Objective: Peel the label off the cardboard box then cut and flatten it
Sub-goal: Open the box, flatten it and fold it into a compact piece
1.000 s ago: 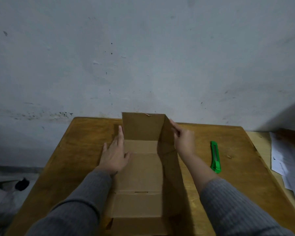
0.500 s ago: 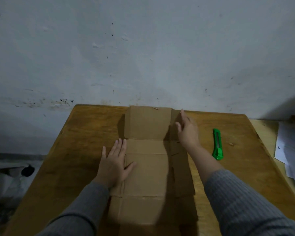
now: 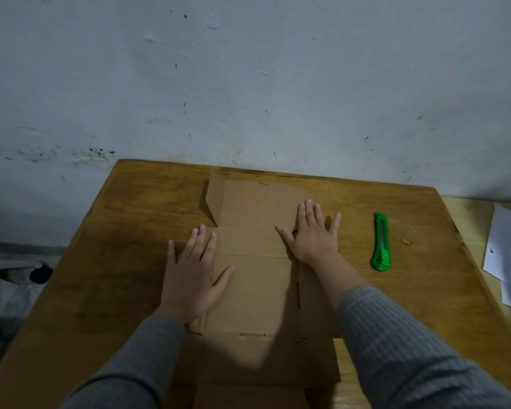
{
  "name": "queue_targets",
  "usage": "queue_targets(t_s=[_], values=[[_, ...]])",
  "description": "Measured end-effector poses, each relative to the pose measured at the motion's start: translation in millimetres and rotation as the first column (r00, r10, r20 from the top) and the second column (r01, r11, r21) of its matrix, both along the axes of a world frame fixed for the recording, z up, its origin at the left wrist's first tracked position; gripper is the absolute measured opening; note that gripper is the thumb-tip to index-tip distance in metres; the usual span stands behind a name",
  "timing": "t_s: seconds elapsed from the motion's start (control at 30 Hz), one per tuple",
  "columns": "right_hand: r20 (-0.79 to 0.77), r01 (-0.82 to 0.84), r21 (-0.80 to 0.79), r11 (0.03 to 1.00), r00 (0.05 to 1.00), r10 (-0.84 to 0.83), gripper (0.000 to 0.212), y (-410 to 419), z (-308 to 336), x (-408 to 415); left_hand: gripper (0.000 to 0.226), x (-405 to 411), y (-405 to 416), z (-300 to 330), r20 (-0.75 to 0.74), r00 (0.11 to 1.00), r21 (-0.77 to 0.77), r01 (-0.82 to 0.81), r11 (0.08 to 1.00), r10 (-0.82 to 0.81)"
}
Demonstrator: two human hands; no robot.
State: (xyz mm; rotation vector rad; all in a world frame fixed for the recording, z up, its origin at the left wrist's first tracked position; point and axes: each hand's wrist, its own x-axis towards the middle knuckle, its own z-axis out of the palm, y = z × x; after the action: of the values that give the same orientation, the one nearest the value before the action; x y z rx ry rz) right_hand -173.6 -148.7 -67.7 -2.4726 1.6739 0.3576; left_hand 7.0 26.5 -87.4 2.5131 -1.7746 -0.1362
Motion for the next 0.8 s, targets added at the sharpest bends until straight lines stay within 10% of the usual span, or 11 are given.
queue_targets(t_s=[0.33, 0.8], values=[[-0.052, -0.146, -0.195, 0.970, 0.989, 0.138, 0.071, 55.0, 24.6, 2.7, 0.064, 1.7, -5.5, 4.2, -0.082, 0.997, -0.116, 0.000, 0.993, -0.009], [0.015, 0.005, 0.109, 0.994, 1.000, -0.007, 0.085, 186.6, 8.4, 14.0, 0.059, 7.2, 76.4, 37.2, -0.294, 0.955, 0.046, -0.014, 0.999, 0.027]])
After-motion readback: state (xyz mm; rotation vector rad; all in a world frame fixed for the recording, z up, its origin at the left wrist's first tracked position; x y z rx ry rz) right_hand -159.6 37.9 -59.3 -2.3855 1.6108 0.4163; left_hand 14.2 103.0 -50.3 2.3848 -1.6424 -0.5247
